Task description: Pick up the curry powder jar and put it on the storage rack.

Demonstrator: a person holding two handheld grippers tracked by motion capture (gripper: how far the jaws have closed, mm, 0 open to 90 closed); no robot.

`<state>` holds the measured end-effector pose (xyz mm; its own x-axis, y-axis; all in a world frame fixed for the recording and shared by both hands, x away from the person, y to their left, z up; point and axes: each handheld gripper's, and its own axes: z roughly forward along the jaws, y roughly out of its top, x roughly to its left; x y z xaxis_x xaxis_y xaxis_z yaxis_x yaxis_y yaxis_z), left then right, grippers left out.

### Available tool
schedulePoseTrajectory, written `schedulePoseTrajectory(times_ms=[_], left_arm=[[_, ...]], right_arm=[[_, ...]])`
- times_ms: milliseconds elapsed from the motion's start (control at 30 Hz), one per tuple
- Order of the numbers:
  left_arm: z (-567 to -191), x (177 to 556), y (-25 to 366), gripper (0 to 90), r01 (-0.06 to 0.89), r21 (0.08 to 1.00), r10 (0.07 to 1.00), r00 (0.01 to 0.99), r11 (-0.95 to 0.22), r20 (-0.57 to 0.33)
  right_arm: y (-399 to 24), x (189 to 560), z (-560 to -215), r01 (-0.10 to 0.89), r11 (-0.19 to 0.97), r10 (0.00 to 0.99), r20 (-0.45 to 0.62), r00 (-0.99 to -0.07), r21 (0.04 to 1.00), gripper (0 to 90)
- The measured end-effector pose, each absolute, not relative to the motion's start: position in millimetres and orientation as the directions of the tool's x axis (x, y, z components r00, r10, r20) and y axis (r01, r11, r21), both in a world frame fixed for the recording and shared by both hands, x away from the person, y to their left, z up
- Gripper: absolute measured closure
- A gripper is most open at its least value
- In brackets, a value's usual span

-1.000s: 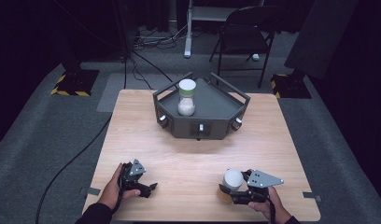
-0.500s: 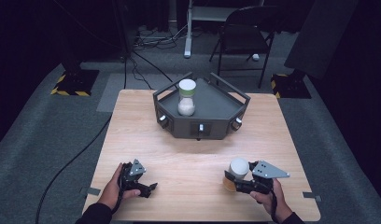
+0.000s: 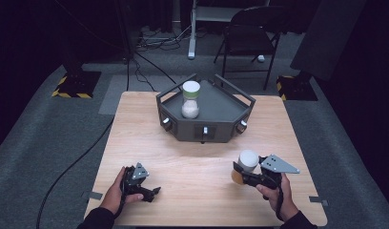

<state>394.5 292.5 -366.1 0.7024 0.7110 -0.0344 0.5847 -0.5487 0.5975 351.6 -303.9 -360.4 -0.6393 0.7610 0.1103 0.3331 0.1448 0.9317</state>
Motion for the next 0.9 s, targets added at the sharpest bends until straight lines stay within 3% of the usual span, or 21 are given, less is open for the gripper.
schedulePoseTrajectory(times_ms=[900], left_arm=[[-366.1, 394.7, 292.6, 0.3, 0.584, 0.597, 0.710, 0.703, -0.549, -0.035]], right_arm=[[-276.8, 399.1, -292.4, 0.333, 0.102, 0.860, 0.085, -0.503, 0.937, 32.8]])
